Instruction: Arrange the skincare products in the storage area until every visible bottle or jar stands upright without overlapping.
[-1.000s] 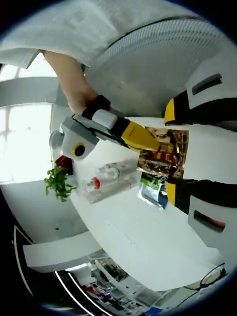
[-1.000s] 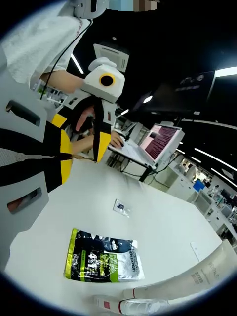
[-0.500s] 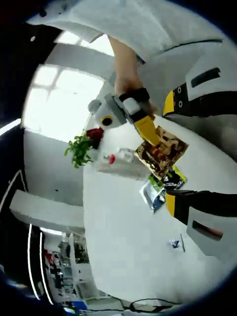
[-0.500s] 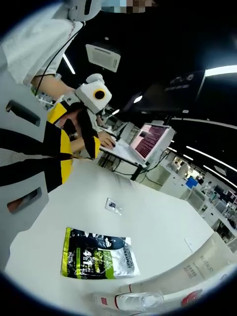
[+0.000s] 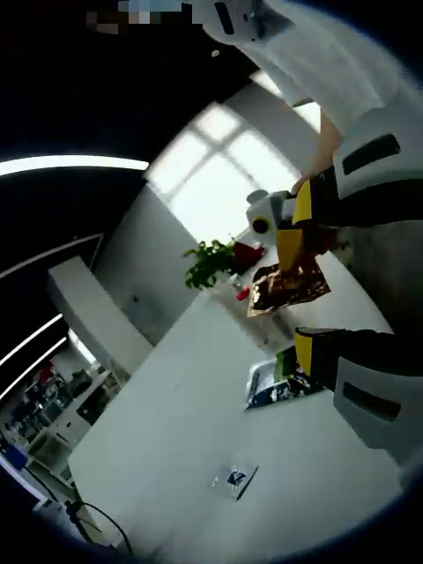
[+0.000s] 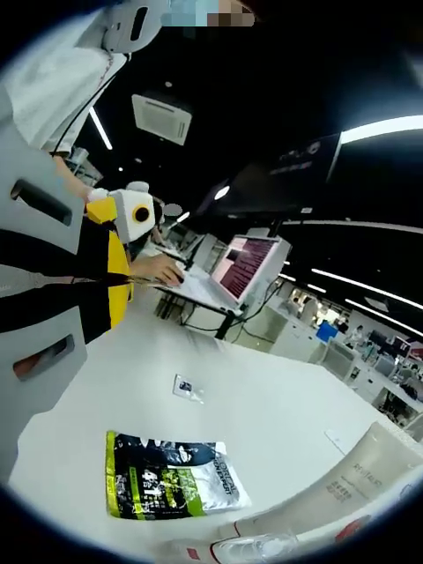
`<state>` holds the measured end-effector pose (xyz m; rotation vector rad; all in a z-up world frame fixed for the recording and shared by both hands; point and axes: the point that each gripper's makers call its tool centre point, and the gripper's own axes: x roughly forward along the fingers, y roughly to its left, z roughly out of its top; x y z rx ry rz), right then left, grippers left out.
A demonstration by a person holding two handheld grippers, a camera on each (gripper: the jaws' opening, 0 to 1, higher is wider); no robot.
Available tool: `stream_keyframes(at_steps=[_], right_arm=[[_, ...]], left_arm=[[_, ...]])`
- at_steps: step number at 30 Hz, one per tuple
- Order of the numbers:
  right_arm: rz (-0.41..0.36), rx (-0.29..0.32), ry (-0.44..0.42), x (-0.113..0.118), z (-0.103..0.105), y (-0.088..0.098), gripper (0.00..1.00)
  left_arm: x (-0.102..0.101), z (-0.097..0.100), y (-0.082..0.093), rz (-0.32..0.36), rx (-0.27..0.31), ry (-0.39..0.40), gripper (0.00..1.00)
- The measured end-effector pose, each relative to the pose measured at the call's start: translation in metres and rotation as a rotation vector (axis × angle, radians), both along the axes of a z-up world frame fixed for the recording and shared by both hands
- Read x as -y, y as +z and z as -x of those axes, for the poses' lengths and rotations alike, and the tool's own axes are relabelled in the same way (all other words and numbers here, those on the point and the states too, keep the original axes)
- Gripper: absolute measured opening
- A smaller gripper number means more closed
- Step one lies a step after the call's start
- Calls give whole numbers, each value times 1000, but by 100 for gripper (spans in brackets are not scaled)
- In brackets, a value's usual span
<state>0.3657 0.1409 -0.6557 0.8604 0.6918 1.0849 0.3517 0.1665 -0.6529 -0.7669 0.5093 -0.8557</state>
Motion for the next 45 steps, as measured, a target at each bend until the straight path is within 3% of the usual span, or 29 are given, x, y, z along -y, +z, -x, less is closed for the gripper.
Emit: stream_keyframes(at_steps=[10, 21, 27, 34, 41, 45], right_arm=[[-1, 4, -16, -3, -3, 0, 1], [-6, 9, -19, -9, -3, 2, 1], [-2, 8, -21, -10, -2, 1, 1], [16, 26, -21, -10, -3, -1, 2], [53, 61, -27, -10, -5, -2, 9], [37, 71, -58, -9, -11, 1, 12]], left_arm=[[0, 1, -6, -4, -34, 12, 23], [-3, -2, -10, -45, -30, 32, 4], [-5, -3, -10, -30, -38, 46, 1], [-7, -3, -11, 8, -95, 70, 0], [-6, -1, -7, 38, -126, 77, 0], [-7, 1, -6, 39, -132, 78, 0]])
